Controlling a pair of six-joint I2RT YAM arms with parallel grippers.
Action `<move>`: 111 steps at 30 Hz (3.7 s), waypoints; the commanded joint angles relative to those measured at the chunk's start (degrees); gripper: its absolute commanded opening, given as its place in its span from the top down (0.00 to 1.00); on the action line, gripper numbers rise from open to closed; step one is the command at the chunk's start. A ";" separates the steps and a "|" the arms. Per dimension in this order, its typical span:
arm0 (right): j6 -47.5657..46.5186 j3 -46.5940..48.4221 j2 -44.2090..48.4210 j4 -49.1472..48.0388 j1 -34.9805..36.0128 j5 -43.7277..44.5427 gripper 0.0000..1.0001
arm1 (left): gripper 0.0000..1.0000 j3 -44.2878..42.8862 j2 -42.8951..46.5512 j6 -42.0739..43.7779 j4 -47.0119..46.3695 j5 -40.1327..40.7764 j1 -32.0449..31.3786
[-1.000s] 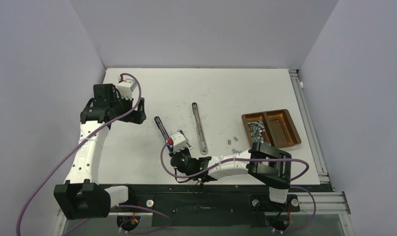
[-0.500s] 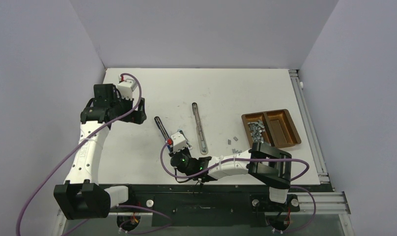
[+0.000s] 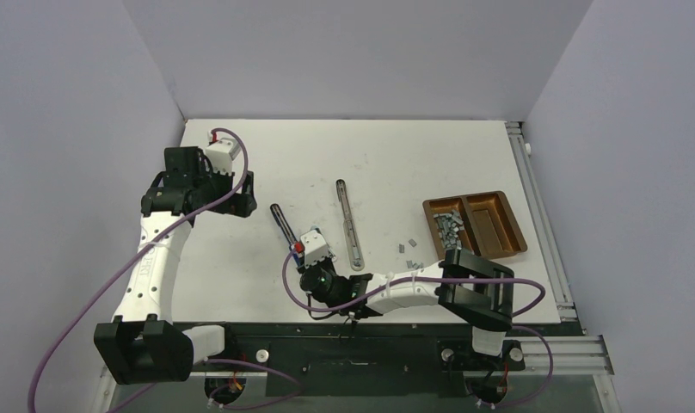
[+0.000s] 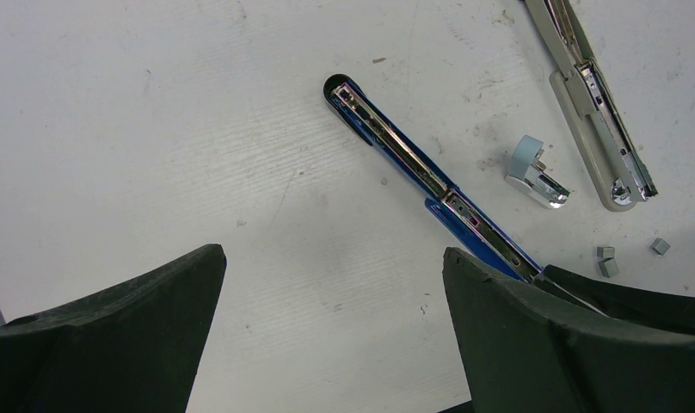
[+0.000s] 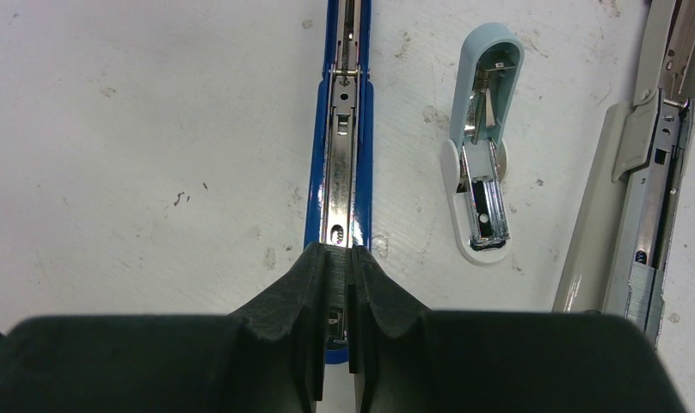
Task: Load the staples into the stapler
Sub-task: Install the staple into the stapler.
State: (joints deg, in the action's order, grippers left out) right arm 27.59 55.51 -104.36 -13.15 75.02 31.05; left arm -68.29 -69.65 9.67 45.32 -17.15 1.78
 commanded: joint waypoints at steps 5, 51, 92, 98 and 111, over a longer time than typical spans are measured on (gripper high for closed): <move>-0.50 0.35 2.74 -1.29 -0.34 1.61 0.91 | 0.04 -2.26 1.21 0.17 -0.06 -0.35 -0.29; 0.86 0.83 -0.56 -1.27 -0.93 -1.87 0.91 | 0.04 -2.32 1.60 0.39 -0.38 -0.10 -0.33; 0.46 -0.31 -2.08 -1.97 -0.94 -1.35 0.91 | 0.04 -2.86 1.26 0.08 -0.40 -0.36 -0.40; 0.15 -0.27 -2.07 -2.06 -0.91 -1.50 0.91 | 0.04 -3.15 1.22 -0.09 -0.33 -0.39 -0.72; -0.62 0.42 -2.44 -1.45 -0.95 -3.55 0.67 | 0.04 -3.38 1.20 0.17 -0.14 -0.27 -0.65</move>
State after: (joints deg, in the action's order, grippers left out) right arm 27.22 55.48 -106.34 -13.74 74.17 28.45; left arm -68.53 -69.65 9.69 45.32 -17.15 1.39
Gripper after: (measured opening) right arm 0.318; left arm 0.963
